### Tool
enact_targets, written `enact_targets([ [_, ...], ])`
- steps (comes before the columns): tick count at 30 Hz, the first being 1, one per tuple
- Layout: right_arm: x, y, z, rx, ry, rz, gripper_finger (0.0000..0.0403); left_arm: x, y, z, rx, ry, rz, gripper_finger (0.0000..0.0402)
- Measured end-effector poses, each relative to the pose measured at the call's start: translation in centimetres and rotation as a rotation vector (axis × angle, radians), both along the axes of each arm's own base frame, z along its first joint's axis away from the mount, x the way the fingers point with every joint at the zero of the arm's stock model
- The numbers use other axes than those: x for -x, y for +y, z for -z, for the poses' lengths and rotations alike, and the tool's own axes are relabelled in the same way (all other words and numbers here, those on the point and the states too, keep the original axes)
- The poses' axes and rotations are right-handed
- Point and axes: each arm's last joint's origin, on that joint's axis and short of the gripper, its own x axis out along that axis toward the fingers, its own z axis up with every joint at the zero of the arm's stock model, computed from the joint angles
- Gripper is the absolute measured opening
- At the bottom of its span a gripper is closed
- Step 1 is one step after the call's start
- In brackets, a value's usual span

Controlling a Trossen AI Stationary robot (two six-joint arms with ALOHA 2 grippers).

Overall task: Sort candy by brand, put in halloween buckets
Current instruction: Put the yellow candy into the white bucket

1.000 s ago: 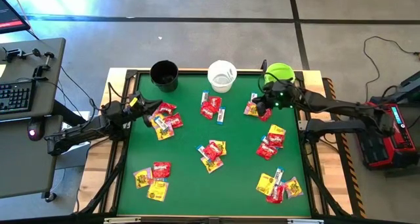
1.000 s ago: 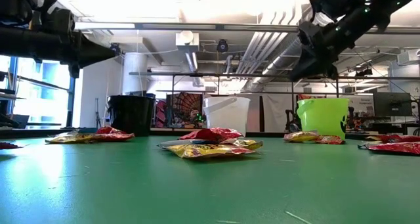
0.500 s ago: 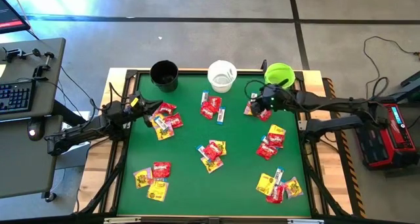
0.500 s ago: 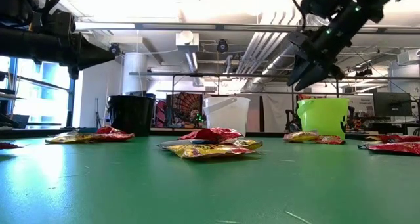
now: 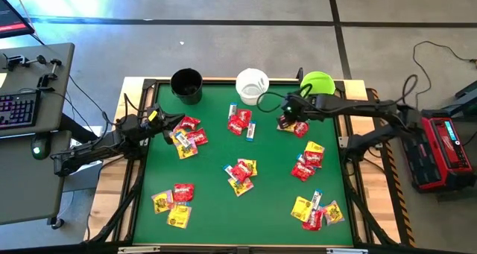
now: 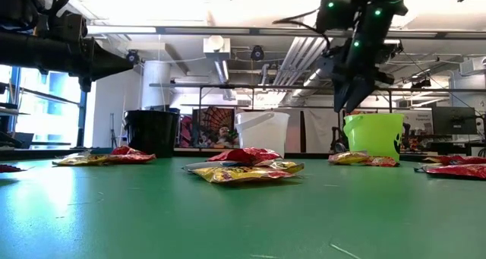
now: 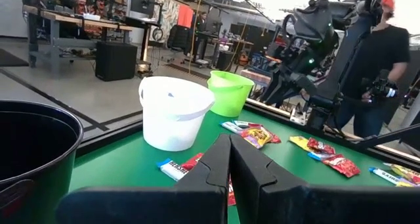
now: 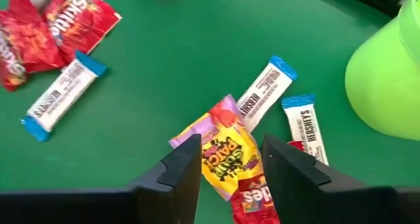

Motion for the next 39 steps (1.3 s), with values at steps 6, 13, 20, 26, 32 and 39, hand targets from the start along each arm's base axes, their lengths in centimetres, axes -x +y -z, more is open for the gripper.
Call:
enact_targets([
  [6,-0.5,-1.2,0.5,-0.071,0.097,-0.013,0.0146,0.0,0.0,0.0,0.000,0.000,0.000,0.0001],
  [13,-0.4,-2.0,1.2,-0.142,0.120,-0.010,0.0146,0.0,0.0,0.0,-0.001,0.000,0.000,0.0001],
  [20,-0.3,-1.8,1.3,-0.167,0.164,-0.175,0.0147,0.0,0.0,0.0,-0.001,0.000,0.000,0.0001],
  [26,-0.2,-1.9,1.3,-0.177,0.191,-0.280,0.0148,0.0,0.0,0.0,-0.001,0.000,0.000,0.0001],
  [32,0.0,-2.5,1.3,-0.200,0.178,-0.346,0.0153,0.0,0.0,0.0,-0.001,0.000,0.000,0.0001],
  [39,-0.3,-3.3,2.4,-0.248,0.178,-0.387,0.0217,0.0,0.0,0.0,0.000,0.000,0.000,0.0001],
])
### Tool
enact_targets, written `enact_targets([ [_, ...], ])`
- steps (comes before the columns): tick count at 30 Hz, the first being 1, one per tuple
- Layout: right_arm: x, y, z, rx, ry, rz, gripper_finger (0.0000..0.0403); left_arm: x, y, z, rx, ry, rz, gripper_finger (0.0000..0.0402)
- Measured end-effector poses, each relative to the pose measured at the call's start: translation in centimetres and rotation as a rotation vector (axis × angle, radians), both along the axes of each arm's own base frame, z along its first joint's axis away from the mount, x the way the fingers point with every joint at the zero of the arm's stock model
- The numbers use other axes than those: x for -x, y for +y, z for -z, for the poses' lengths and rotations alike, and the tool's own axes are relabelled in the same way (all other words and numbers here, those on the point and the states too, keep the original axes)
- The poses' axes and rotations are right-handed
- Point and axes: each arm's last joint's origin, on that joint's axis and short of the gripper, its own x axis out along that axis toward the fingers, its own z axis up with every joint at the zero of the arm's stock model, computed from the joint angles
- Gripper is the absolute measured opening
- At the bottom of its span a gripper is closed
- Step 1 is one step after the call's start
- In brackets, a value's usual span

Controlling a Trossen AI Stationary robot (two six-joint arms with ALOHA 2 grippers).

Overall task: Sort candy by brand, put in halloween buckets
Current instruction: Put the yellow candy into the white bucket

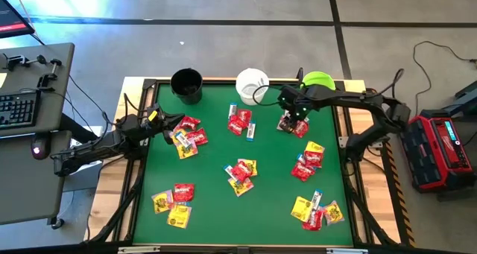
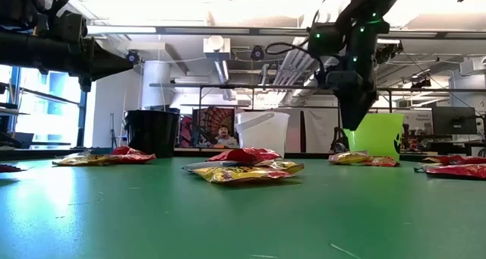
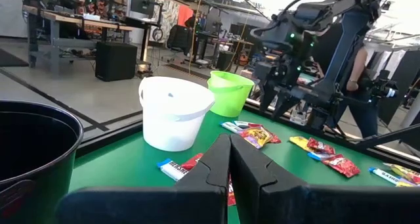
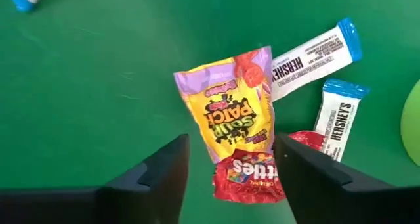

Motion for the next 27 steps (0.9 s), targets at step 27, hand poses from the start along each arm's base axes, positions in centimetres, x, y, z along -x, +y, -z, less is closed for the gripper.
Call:
enact_targets([
  [27,1.2,-4.0,3.1,-0.111,0.059,-0.195,0.0248,0.0,0.0,0.0,0.000,0.000,0.000,0.0001],
])
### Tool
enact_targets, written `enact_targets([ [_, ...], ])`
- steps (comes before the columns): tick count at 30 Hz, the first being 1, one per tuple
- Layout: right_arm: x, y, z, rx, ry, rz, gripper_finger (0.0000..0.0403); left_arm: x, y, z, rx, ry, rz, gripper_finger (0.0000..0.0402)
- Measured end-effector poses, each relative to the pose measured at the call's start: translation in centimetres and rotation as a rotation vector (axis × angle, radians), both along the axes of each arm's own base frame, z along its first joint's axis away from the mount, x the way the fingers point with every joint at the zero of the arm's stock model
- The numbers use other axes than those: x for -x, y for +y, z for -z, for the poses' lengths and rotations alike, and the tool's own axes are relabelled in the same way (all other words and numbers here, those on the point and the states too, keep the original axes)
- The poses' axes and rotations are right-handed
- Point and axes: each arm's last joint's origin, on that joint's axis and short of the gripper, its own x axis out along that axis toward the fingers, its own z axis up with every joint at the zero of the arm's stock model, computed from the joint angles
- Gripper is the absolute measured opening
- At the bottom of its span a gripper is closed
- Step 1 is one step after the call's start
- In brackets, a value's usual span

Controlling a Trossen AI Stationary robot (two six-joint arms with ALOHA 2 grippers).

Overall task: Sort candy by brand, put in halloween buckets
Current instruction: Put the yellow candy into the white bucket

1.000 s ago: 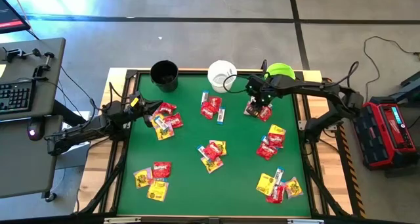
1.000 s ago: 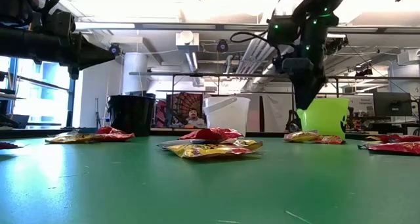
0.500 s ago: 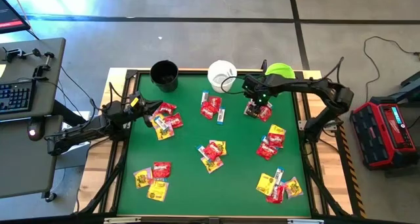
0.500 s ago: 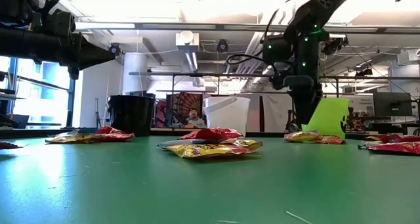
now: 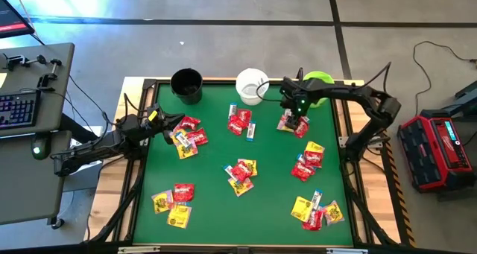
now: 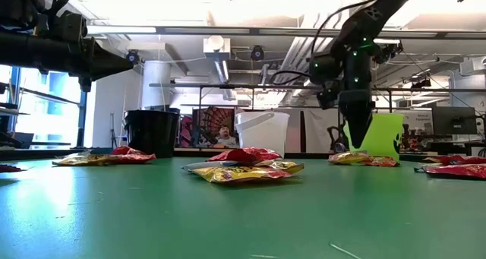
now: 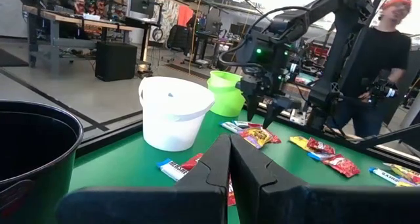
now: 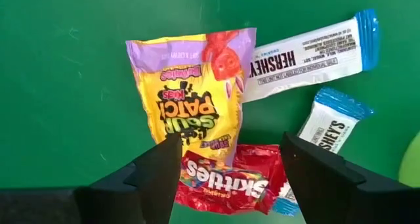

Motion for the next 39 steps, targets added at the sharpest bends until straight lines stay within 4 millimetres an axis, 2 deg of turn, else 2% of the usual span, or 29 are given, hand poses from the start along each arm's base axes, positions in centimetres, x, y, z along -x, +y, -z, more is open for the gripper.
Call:
enact_targets([
  [12,1.1,0.3,1.5,-0.046,0.021,0.020,0.0239,0.0,0.0,0.0,0.000,0.000,0.000,0.0001],
  [15,0.9,0.2,1.5,-0.033,0.001,0.039,0.0211,0.0,0.0,0.0,0.000,0.001,0.000,0.0001],
  [22,0.5,0.0,1.4,-0.027,-0.049,0.037,0.0099,0.0,0.0,0.0,0.000,0.001,0.000,0.0001],
  [29,0.4,0.1,1.4,-0.049,-0.058,0.034,0.0010,0.0,0.0,0.0,0.000,0.000,0.000,0.0001],
  [35,-0.6,1.3,1.0,-0.071,-0.062,0.018,0.0003,0.0,0.0,0.0,0.000,0.000,0.000,0.0001],
  [39,-1.6,2.6,0.6,-0.069,-0.051,0.069,0.0006,0.0,0.0,0.0,0.000,0.000,0.000,0.0001],
])
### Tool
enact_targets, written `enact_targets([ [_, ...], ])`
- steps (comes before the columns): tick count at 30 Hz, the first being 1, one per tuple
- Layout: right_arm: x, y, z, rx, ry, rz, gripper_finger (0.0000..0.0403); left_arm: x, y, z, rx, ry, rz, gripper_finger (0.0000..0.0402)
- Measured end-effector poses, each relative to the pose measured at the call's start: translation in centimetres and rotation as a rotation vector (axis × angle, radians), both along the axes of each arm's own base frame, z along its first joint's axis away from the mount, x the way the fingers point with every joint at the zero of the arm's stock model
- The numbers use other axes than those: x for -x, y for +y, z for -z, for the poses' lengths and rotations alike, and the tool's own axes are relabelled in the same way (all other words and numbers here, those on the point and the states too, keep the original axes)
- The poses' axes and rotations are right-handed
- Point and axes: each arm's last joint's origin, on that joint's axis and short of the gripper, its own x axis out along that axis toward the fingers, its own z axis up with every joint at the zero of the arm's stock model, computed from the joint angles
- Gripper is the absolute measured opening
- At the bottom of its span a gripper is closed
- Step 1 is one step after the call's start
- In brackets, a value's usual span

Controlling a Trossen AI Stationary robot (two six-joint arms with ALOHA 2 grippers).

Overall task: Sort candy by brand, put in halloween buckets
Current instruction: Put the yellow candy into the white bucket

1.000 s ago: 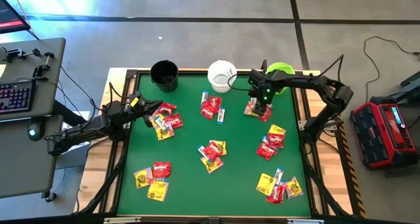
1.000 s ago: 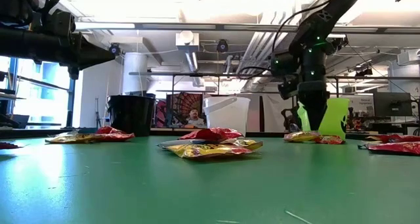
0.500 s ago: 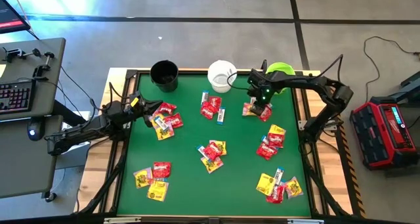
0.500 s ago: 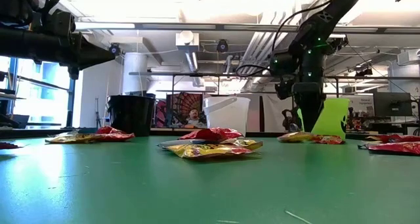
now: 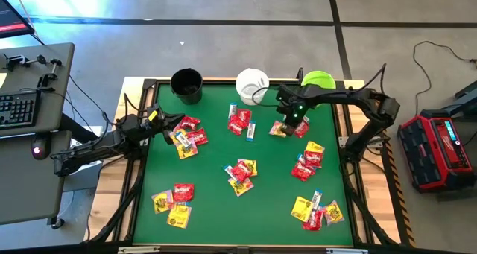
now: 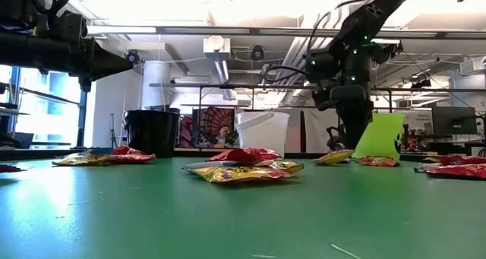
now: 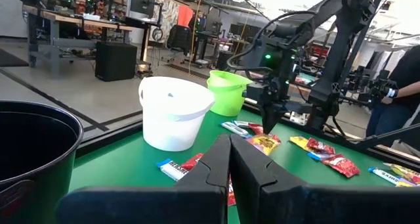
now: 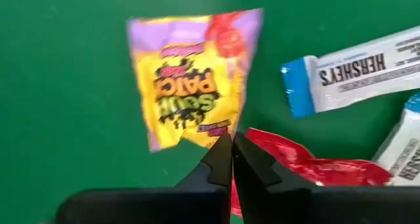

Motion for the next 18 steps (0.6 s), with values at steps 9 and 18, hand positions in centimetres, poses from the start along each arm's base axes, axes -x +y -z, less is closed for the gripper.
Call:
enact_targets([
  [9,-1.3,2.5,0.0,0.088,0.056,0.040,0.0124,0.0,0.0,0.0,0.000,0.000,0.000,0.0001],
  [18,-1.4,1.0,-0.1,0.118,-0.016,-0.010,0.0188,0.0,0.0,0.0,0.000,0.000,0.000,0.0001],
])
